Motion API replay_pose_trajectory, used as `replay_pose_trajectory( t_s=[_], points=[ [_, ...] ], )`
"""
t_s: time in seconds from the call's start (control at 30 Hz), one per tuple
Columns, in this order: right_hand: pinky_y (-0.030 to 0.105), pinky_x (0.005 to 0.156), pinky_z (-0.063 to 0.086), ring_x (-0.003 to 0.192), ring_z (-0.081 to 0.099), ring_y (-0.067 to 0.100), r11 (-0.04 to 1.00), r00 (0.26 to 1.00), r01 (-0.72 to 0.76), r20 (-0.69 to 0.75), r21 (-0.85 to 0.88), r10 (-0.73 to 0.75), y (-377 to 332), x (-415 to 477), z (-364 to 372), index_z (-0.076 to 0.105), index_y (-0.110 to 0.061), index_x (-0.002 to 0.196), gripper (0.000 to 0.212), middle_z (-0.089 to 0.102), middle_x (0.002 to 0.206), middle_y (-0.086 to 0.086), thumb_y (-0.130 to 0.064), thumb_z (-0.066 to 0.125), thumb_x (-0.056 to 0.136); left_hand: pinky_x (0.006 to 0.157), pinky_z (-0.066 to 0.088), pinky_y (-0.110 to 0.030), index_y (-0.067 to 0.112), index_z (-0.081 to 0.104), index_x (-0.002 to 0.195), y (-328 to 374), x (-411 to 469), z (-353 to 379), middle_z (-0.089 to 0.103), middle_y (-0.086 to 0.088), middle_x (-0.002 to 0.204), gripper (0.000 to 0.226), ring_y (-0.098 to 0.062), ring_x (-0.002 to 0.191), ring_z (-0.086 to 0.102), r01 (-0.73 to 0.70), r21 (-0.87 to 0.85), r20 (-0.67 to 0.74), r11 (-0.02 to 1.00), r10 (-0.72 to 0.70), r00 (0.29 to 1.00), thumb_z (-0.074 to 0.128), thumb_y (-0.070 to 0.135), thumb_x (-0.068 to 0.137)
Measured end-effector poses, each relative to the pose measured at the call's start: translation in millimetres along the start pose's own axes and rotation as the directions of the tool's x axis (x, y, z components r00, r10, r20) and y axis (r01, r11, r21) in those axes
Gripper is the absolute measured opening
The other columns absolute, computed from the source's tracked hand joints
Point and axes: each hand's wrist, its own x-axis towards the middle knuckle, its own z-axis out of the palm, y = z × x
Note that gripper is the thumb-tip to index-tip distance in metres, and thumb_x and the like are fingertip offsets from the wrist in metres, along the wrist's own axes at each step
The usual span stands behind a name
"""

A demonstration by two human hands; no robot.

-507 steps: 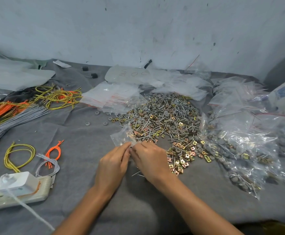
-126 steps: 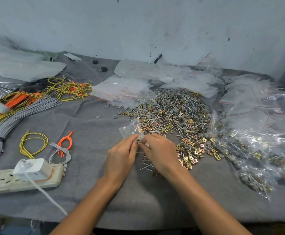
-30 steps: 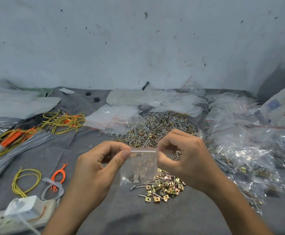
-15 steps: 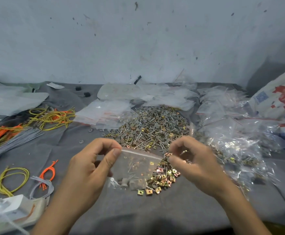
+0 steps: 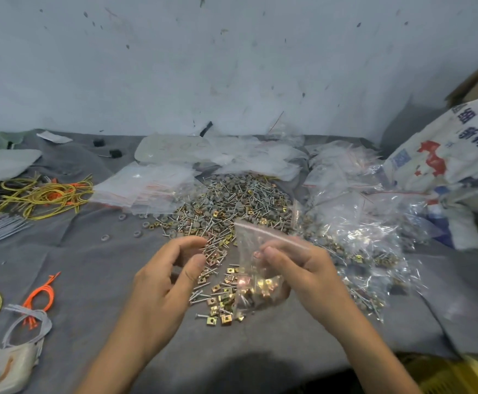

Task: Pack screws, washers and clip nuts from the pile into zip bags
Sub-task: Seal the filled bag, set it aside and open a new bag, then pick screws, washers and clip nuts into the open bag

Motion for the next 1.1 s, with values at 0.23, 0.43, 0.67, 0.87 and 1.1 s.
replay_pose_trajectory(
  t_s=[0.23,0.43,0.67,0.87,1.1],
  points=[
    [0.029,0.057,0.059,0.07,0.073,0.019,0.976,0.896,-0.211,-0.389,0.053,0.215,20.6,58.0,-72.9,0.074,-0.02,0.101,0.019,0.075,0.098,0.003,-0.032,0.059,0.1,0.063,0.045,-0.011,0.034,0.07,0.092,-69.8,-24.6,13.2,0.069,0.026,0.091,0.021,-0.002,0.077,0.062,0.189,0.104,-0.004,0.976,-0.19,0.982,0.067,0.013,0.094],
    [0.032,0.072,0.061,0.087,0.071,0.023,0.819,0.681,-0.352,-0.475,0.454,0.557,81.6,111.4,-112.5,0.055,-0.008,0.123,0.022,0.061,0.114,0.013,-0.02,0.052,0.105,0.073,0.05,-0.024,0.042,0.068,0.09,-102.0,-31.8,16.8,0.068,0.023,0.088,0.023,0.0,0.08,0.063,0.243,0.166,0.024,0.956,-0.25,0.968,0.067,0.019,0.094],
    [0.028,0.068,0.059,0.091,0.07,0.021,0.827,0.581,-0.277,-0.601,0.489,0.549,101.2,99.2,-120.1,0.054,-0.005,0.123,0.028,0.064,0.109,0.008,-0.02,0.06,0.1,0.067,0.043,-0.01,0.038,0.067,0.088,-109.6,-17.9,15.1,0.067,0.025,0.087,0.019,0.002,0.078,0.063,0.238,0.207,-0.015,0.949,-0.241,0.97,0.066,0.021,0.095],
    [0.03,0.063,0.06,0.059,0.072,0.011,0.903,0.591,-0.271,-0.683,0.334,0.43,87.8,80.4,-117.4,0.051,-0.01,0.125,0.03,0.064,0.09,0.006,-0.011,0.061,0.097,0.067,0.043,-0.016,0.032,0.068,0.092,-117.9,35.8,3.4,0.067,0.02,0.085,0.01,0.008,0.079,0.059,0.25,0.317,-0.098,0.915,-0.23,0.968,0.063,0.025,0.096],
    [0.042,0.064,0.058,0.065,0.071,0.021,0.942,0.539,-0.299,-0.787,0.153,0.299,72.5,58.5,-111.5,0.048,-0.036,0.116,0.038,0.064,0.091,-0.006,-0.039,0.073,0.088,0.075,0.046,-0.031,0.017,0.071,0.1,-137.8,112.0,-0.6,0.071,0.002,0.094,0.014,-0.017,0.084,0.062,0.23,0.404,-0.159,0.886,-0.179,0.971,0.058,0.014,0.097]
  ],
)
